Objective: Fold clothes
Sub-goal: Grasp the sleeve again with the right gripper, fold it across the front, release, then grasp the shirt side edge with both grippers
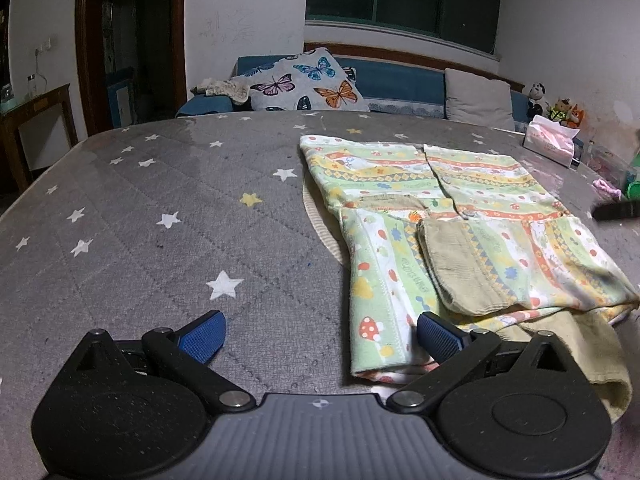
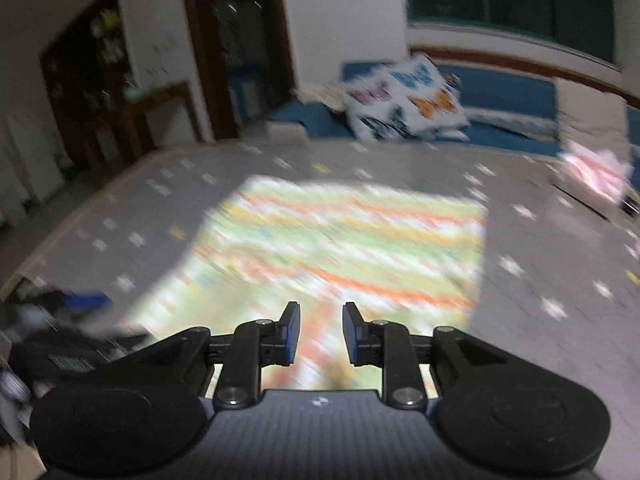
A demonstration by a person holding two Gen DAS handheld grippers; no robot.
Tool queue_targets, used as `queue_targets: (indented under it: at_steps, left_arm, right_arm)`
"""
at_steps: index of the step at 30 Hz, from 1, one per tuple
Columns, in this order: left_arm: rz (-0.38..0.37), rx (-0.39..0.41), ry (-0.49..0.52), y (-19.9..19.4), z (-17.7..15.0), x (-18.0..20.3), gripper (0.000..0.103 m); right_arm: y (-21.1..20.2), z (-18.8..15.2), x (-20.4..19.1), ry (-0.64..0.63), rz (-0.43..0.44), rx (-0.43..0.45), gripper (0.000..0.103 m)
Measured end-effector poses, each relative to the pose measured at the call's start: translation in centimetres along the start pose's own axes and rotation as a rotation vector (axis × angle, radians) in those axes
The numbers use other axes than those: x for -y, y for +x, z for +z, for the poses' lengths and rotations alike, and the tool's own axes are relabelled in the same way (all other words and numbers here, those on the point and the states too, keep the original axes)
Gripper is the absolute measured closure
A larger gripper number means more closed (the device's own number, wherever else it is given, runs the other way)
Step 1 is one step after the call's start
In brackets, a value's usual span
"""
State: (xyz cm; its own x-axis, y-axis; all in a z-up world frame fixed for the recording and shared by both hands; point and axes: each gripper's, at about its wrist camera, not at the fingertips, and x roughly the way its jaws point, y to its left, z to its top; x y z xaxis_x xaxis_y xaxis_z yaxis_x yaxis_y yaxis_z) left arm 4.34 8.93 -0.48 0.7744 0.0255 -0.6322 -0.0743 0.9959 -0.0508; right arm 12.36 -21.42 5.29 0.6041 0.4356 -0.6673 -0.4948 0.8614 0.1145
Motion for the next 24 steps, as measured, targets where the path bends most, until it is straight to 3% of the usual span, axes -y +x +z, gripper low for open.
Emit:
queue_targets:
  at_steps: [8, 18, 24]
  left_arm:
    - [-0.021, 0.053, 0.061, -0.7, 3.2, 2.6, 0.0]
    - [-0.007, 0.02, 0.152, 2.6, 6.4, 6.8, 0.0]
    - [0.005, -0.01, 0.209, 4.9, 7.0, 8.6, 0.0]
  right_arm:
    - [1.4, -3.9, 3.8, 0.03, -0.058, -0.097, 0.079]
    - [1.8, -0.6, 4.2, 0.032, -0.05, -0.009, 0.076]
    - [4.8, 0.0, 4.6, 0.031, -0.052, -0.038, 0.076]
